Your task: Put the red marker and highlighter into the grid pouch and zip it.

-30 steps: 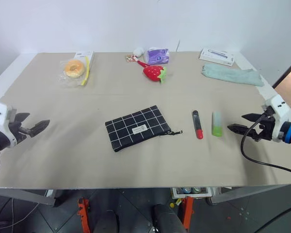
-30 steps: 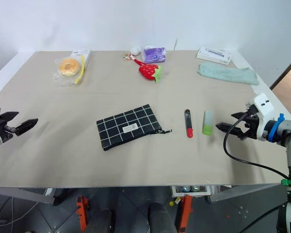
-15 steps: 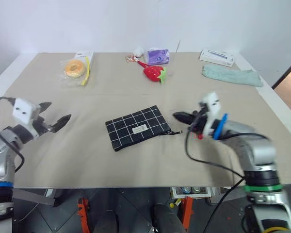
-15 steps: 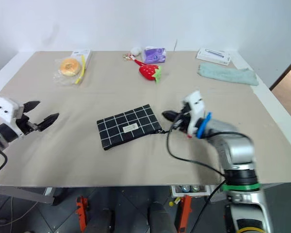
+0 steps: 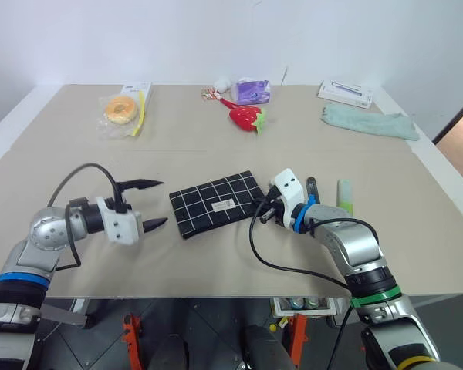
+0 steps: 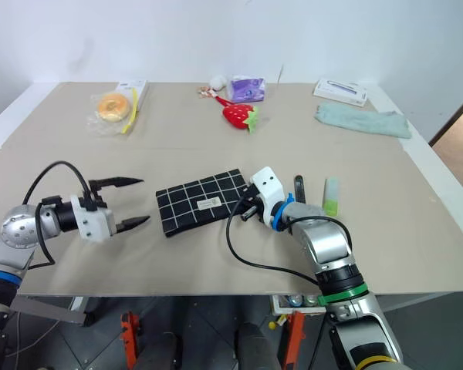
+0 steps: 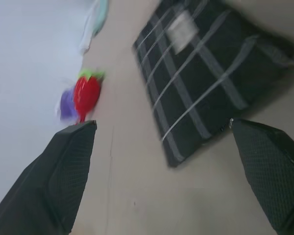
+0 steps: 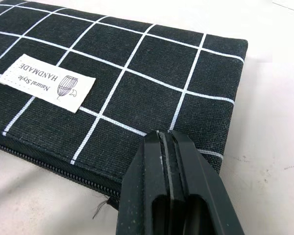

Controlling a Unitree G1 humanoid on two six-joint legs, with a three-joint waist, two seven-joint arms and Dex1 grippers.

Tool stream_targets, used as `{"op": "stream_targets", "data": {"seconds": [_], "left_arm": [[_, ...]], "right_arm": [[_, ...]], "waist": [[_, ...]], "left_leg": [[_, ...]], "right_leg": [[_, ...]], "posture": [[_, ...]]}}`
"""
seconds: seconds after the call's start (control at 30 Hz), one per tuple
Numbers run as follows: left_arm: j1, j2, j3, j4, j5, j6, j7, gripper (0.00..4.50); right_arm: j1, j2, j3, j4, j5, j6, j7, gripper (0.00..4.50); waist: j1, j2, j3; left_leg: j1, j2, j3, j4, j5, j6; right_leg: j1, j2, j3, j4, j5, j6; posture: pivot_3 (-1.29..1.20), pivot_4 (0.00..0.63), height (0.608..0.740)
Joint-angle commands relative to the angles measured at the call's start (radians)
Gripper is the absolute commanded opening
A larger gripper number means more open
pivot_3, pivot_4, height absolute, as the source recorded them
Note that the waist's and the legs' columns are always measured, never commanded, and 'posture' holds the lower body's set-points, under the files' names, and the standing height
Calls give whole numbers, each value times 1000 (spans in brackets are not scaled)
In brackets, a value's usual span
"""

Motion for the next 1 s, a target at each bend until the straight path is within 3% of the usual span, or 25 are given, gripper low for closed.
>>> {"op": "stream_targets", "data": {"seconds": [0.03, 0.57, 0.93, 0.97, 1.0], "left_arm": [[-38, 27, -43, 68, 122, -159, 74, 4500], [-192, -53, -190, 287, 381, -207, 357, 4500], [-264, -103, -303, 380, 418, -207, 441, 4500], [-272, -103, -310, 387, 418, -208, 442, 3985], [-279, -102, -317, 393, 418, -209, 445, 3782]], "right_arm": [[30, 15, 11, 2, -18, 47, -22, 39], [59, 51, 13, -57, -23, 78, -39, 39], [67, 57, 1, -81, -26, 90, -45, 39], [66, 59, -1, -81, -25, 90, -46, 0], [66, 61, -2, -81, -25, 91, -47, 0]], "waist": [[0, 0, 0], [-1, 1, -3], [0, 3, -7], [0, 4, -7], [0, 4, -7]], "left_leg": [[0, 0, 0, 0, 0, 0], [1, 0, -1, 0, 1, 1], [2, 0, -1, 0, 1, 1], [2, 0, -1, 0, 1, 1], [2, -1, -1, 0, 1, 1]], "right_leg": [[0, 0, 0, 0, 0, 0], [1, 0, -1, 0, 1, 2], [2, 0, -1, 0, 0, 2], [2, 0, -1, 0, 0, 2], [2, 0, -1, 0, 0, 2]], "posture": [[0, 150, 739], [0, 150, 739], [0, 150, 739], [0, 150, 739], [0, 150, 739]]}}
